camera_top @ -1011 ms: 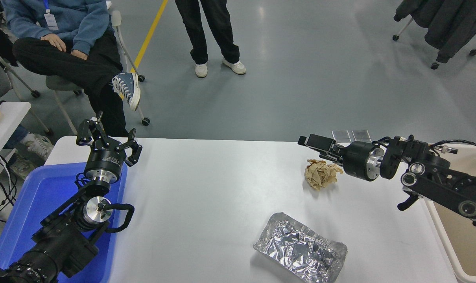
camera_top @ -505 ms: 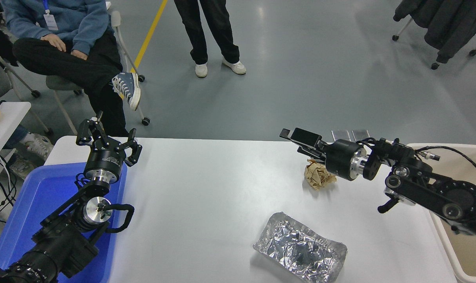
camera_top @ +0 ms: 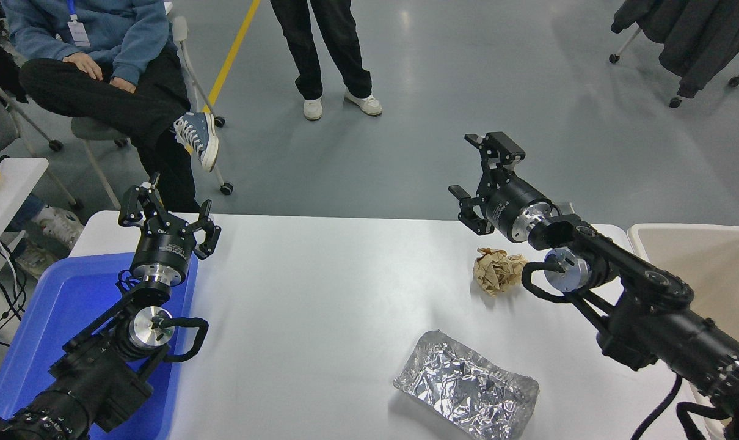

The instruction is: Dispose of the paper cup in the dustbin

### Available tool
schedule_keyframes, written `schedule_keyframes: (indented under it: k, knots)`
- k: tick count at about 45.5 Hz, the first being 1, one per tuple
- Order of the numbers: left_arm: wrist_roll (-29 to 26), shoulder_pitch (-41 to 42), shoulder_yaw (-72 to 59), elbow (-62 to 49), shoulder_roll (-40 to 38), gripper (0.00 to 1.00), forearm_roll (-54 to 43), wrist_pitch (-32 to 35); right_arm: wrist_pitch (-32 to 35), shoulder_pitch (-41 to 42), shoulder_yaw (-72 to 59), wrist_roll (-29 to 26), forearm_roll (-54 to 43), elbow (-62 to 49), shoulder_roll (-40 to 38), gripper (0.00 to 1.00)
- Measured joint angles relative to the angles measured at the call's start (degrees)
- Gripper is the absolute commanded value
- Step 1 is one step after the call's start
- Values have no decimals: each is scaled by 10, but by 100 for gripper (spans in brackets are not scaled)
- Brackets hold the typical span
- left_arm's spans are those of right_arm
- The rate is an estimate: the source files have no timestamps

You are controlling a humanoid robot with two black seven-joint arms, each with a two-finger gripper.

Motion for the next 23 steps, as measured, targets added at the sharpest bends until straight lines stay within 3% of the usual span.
schedule_keyframes:
  k: [23]
  knots:
    - [0, 0, 0, 0, 0, 100, 0, 0, 22, -13, 96, 3, 90, -58, 15, 100]
